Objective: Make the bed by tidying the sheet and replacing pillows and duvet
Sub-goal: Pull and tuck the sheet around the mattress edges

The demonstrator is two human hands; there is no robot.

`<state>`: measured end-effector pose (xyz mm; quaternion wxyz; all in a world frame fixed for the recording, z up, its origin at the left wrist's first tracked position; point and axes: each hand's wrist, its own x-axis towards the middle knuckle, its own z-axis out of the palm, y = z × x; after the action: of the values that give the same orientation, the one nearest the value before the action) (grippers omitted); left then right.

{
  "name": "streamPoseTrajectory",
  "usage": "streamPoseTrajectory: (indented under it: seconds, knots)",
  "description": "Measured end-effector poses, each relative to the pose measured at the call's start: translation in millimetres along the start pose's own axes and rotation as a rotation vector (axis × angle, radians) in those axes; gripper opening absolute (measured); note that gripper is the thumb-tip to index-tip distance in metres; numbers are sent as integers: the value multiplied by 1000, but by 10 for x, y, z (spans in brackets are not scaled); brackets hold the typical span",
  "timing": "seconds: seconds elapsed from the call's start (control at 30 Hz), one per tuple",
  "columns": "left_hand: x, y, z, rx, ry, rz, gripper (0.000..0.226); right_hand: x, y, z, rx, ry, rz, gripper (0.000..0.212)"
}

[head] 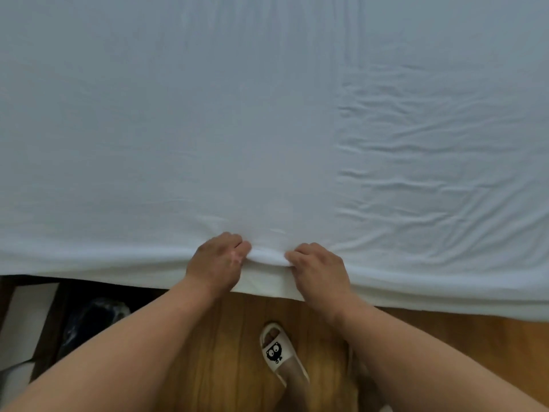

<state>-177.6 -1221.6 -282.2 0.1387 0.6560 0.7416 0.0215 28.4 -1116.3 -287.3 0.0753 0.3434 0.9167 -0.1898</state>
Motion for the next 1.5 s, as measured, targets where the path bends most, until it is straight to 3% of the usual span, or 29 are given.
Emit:
streamPoseTrajectory:
  seconds: [0.13,0.3,0.5,0.57,0.63,0.67,0.7,0.77,0.83,0.9,1.0,1.17,1.27,1.4,1.5]
  knots:
    - [131,-25,-21,-21,-142,-124,21,142,46,-131,42,-67,-25,9]
    - [-23,0,31,-26,-398,-38,24,-232,2,-72,140,-133,-80,22]
    - [-254,95,108,-69,-330,-68,24,-342,3,109,142,-76,-38,13]
    - [-348,106,66,-125,-331,-36,21,-450,-39,102,192,-148,-49,14]
    - [-541,92,41,-142,-456,33,10,-620,-97,90,206,-326,-59,29]
    - [-676,25,13,-158,-519,2,27,-691,-146,82,215,-370,-64,37]
    - [-786,-87,-44,-188,-513,-21,39,-709,-220,73,236,-358,-51,41]
    - [-933,-398,-212,-220,-289,-133,42,-575,-414,69,303,-193,-36,35]
    - [-989,-825,-302,-90,-75,-223,39,-252,-680,85,331,31,-73,26]
    - [-904,-1226,-406,11,9,-296,48,173,-988,117,296,137,-137,32]
    - [-710,-1639,-501,-32,16,-363,46,710,-1406,219,196,111,-187,37]
    - [-581,-1883,-309,-39,55,-222,8,949,-1650,510,139,188,-110,2]
    - [-528,-2006,-185,-22,33,-170,21,988,-1669,547,83,154,-68,5]
    - [-428,-2087,-253,-106,-45,-122,10,1090,-1690,404,154,9,-33,13]
    - [-454,-2134,-321,-157,-183,-91,18,965,-1675,246,241,-107,-59,16]
